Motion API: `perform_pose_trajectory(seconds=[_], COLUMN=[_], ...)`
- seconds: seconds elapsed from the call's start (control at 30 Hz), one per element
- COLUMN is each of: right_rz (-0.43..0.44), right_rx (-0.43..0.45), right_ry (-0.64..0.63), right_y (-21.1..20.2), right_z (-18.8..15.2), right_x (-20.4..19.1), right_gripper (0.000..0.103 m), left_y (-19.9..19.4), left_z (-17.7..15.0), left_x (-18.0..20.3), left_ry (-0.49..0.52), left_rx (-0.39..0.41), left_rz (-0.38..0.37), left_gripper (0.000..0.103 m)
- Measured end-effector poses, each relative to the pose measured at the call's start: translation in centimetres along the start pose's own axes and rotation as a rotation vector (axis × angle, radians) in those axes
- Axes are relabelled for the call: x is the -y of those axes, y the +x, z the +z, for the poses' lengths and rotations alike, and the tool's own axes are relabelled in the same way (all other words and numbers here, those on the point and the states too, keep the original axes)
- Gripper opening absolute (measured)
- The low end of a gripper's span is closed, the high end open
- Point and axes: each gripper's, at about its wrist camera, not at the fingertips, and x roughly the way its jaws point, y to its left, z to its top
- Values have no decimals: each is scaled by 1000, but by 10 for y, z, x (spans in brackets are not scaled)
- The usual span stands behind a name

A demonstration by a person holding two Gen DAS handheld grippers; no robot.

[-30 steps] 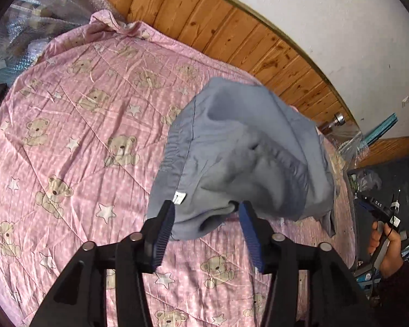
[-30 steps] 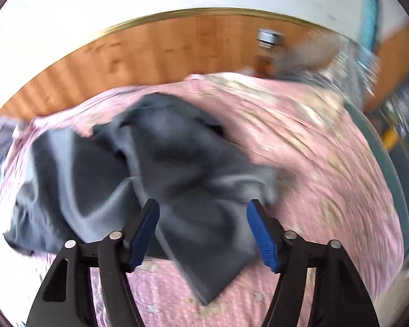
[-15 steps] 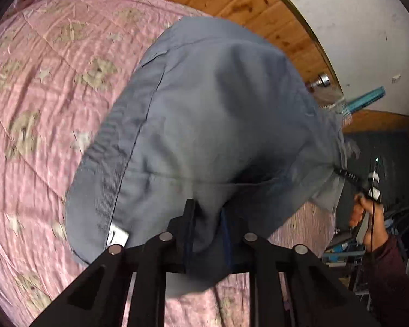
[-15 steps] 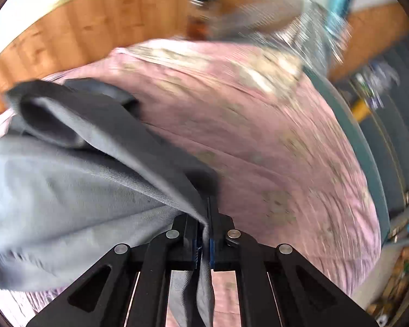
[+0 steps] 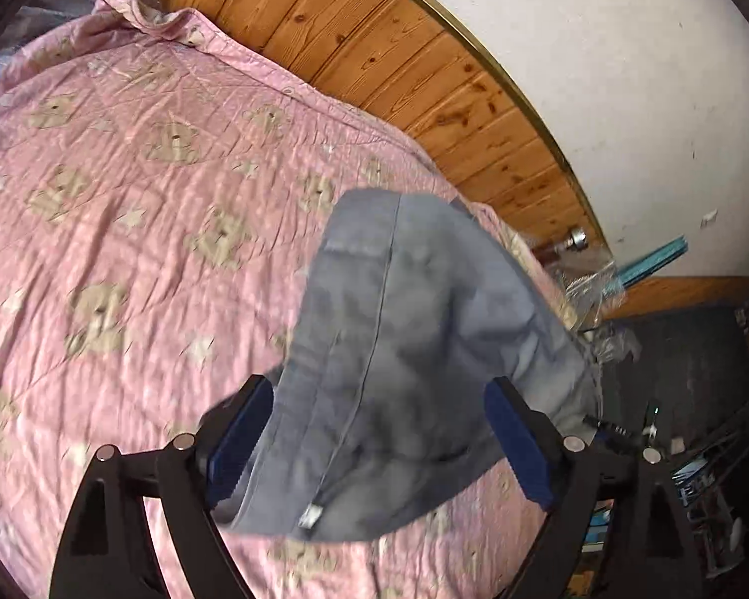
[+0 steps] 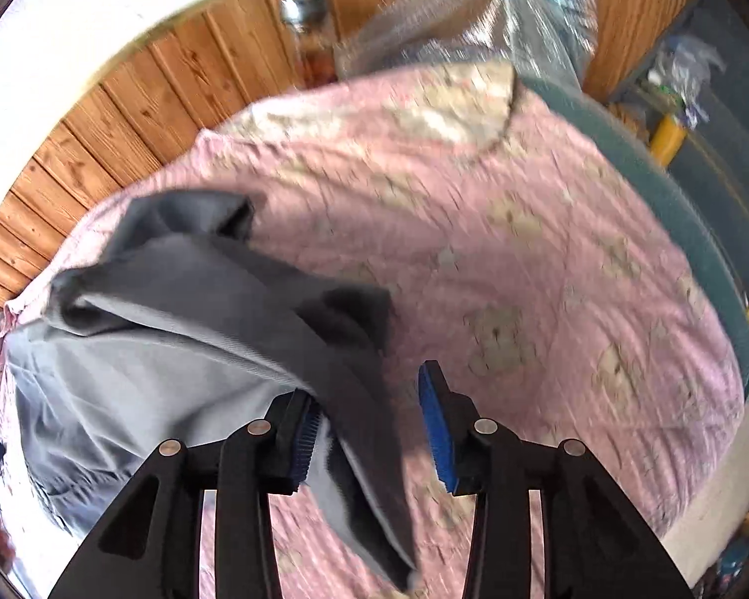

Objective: Fold clothes

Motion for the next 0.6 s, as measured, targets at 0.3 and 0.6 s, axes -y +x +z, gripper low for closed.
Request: perform_pose_trajectory(seconds=[0.3, 0.6], right_rz=[45, 55], right_rx=[-37, -72], right_ry=[-223, -321], right_y=[27, 30], right_z=[44, 60], right_x=[-43, -74], right_gripper=[45, 46], left_y=[127, 34], left_z=[48, 95], left_x=[-46, 48], left_ry=[-320, -70], left_rx=[-187, -22], left_rz=[-158, -342], left_gripper=[88, 6])
